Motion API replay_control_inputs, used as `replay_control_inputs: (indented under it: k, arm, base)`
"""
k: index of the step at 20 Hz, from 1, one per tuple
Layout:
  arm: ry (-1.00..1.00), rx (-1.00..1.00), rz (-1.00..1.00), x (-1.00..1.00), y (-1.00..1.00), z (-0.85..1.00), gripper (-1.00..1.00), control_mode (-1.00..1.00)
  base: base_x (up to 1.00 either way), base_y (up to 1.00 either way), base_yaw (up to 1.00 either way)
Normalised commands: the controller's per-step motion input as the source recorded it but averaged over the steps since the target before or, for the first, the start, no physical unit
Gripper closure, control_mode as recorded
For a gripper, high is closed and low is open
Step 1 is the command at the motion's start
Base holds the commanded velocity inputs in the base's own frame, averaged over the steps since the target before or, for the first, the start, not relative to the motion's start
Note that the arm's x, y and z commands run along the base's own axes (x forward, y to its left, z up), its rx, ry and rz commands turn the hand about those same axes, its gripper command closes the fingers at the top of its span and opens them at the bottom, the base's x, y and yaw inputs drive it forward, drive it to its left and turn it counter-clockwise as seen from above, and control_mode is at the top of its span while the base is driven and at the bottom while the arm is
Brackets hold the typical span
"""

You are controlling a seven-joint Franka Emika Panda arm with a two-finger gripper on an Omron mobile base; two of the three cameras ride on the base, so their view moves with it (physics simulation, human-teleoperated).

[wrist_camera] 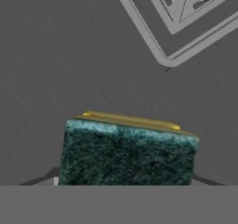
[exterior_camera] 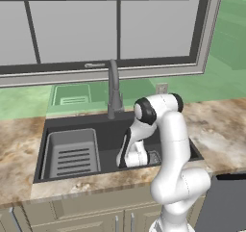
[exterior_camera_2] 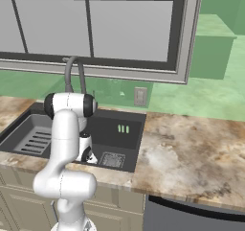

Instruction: Pick up the sponge and sponge from the sink, and place them back in the cabinet, and close the cabinet doors.

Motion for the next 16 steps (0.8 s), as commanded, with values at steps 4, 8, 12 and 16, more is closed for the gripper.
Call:
replay_control_inputs:
  k: [4,8,12,16]
  arm:
    - [0.0,0.0,0.0,0.0,0.0,0.01,1.0,-1.0]
    - [0.0,0.0,0.0,0.0,0.0,0.2,1.0,-1.0]
    - [0.0,0.0,0.0,-0.06,0.0,0.28,1.0,-1.0]
    - [0.0,0.0,0.0,-0.11,0.0,0.35,1.0,-1.0]
  base:
    - [0.0,0.0,0.0]
    - [0.0,0.0,0.0]
    - [0.0,0.0,0.0]
    - [0.0,0.0,0.0]
